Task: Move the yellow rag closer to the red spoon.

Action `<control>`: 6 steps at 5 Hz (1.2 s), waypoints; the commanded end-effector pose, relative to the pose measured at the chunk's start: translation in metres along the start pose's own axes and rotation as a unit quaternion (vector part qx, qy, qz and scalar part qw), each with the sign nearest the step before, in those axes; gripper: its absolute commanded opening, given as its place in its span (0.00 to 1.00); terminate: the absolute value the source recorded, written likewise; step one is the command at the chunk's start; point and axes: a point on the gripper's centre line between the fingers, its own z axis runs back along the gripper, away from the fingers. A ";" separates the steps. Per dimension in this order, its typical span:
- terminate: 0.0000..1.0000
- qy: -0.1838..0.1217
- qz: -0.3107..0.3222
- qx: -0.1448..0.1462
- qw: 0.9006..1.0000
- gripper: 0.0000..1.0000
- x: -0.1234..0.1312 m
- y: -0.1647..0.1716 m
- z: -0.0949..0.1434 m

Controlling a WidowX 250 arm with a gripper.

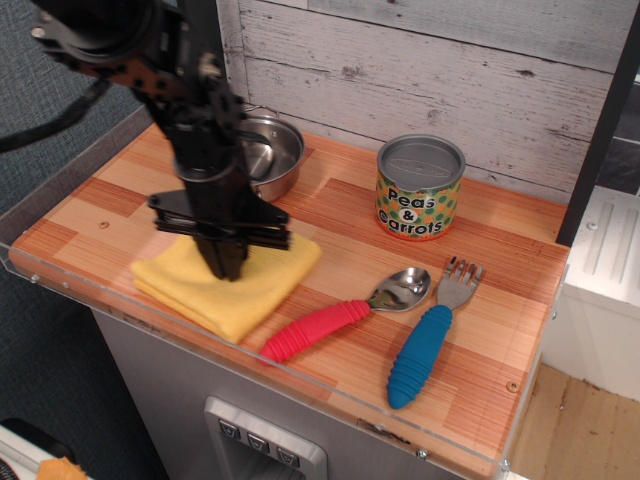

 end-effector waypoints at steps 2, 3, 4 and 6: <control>0.00 -0.023 0.029 0.011 0.999 0.00 0.005 -0.011 0.015; 0.00 -0.027 0.035 0.010 0.999 0.00 0.005 -0.008 0.018; 0.00 -0.034 0.028 0.014 0.999 1.00 0.006 -0.008 0.026; 0.00 -0.055 0.009 0.020 0.998 1.00 0.015 -0.012 0.050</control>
